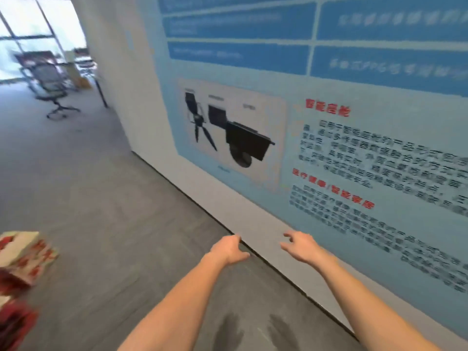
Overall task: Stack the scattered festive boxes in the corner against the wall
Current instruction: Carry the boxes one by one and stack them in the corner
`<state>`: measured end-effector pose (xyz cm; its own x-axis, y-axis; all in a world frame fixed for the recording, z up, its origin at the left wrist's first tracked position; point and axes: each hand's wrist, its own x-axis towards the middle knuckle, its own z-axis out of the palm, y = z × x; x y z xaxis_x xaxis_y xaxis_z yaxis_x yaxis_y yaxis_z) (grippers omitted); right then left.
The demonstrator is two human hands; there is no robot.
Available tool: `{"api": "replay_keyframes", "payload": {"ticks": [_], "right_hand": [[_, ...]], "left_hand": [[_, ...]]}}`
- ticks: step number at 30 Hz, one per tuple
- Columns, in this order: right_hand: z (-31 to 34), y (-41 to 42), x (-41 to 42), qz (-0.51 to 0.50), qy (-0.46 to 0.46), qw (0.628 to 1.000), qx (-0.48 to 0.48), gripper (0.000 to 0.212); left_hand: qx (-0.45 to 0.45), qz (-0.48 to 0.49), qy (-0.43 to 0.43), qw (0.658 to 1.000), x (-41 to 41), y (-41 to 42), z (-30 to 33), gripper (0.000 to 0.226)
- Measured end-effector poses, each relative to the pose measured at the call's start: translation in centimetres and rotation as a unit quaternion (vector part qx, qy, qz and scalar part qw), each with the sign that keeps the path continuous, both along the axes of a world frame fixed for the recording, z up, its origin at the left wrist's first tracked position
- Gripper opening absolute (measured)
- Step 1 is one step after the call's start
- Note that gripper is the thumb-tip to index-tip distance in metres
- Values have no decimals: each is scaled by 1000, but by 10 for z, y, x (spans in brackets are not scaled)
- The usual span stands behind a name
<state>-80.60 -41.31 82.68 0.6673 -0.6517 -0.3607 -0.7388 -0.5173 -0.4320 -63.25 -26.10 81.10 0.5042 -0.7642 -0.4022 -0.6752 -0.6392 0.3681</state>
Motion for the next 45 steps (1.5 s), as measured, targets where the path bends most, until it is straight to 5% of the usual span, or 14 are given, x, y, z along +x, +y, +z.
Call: {"api": "replay_keyframes", "payload": {"ticks": [9, 16, 23, 35, 45], "right_hand": [[-15, 167, 380, 308, 31, 951, -3, 57], [6, 286, 570, 449, 16, 893, 24, 59], [1, 320, 731, 542, 16, 840, 15, 60], [-7, 302, 977, 597, 27, 799, 67, 67], [-44, 387, 1146, 627, 64, 774, 66, 59]], "left_hand": [[17, 316, 17, 949, 276, 246, -12, 56], [-11, 480, 19, 877, 400, 375, 8, 55], [-30, 560, 14, 828, 509, 405, 1, 55], [-22, 637, 21, 770, 697, 379, 5, 63], [-44, 678, 56, 731, 846, 439, -42, 60]]}}
